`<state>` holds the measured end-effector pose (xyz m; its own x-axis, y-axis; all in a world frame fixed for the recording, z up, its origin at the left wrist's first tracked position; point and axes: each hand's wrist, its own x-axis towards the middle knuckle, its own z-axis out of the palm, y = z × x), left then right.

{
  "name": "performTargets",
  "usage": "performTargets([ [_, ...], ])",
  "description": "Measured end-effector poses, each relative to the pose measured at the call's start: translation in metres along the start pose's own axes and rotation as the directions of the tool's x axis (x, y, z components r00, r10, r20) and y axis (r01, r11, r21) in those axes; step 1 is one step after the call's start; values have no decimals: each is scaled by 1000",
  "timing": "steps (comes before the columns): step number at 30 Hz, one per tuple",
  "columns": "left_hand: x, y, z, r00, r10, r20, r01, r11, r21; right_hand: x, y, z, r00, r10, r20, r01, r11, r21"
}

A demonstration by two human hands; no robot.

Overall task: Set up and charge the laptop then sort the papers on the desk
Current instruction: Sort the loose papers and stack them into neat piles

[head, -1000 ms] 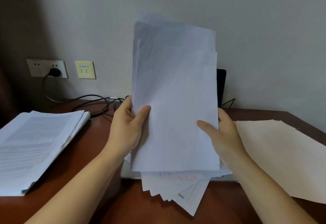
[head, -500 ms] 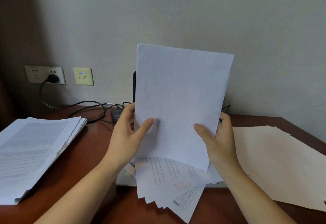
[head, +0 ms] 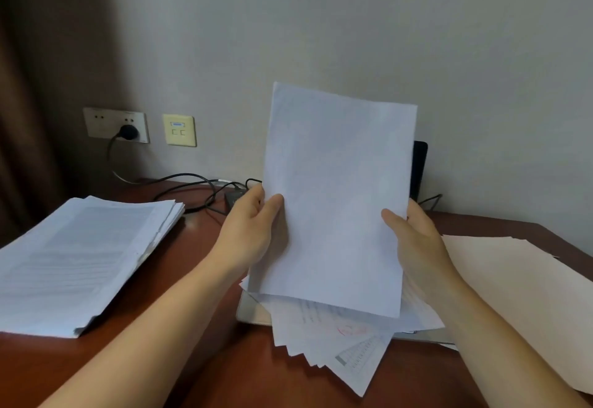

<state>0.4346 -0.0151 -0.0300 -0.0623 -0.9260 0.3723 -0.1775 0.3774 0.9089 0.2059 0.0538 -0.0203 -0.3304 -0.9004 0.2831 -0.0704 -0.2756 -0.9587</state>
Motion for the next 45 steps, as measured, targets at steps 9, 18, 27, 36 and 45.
performTargets([
  [9,9,-11,-137,924,-377,-56,378,888,262,-1,-3,109,933,254,253,-235,966,-104],
  [18,4,-45,-282,828,-525,-198,553,707,441,-14,23,255,827,418,376,-434,900,-45],
  [27,21,-93,-327,831,-387,-400,554,646,526,-4,52,313,849,327,415,-144,899,-414],
  [36,29,-91,-249,982,-108,-156,189,648,738,6,41,239,899,152,411,117,821,-559],
  [45,-14,-42,-77,762,73,643,-500,697,514,3,40,56,865,-23,500,487,273,-830],
])
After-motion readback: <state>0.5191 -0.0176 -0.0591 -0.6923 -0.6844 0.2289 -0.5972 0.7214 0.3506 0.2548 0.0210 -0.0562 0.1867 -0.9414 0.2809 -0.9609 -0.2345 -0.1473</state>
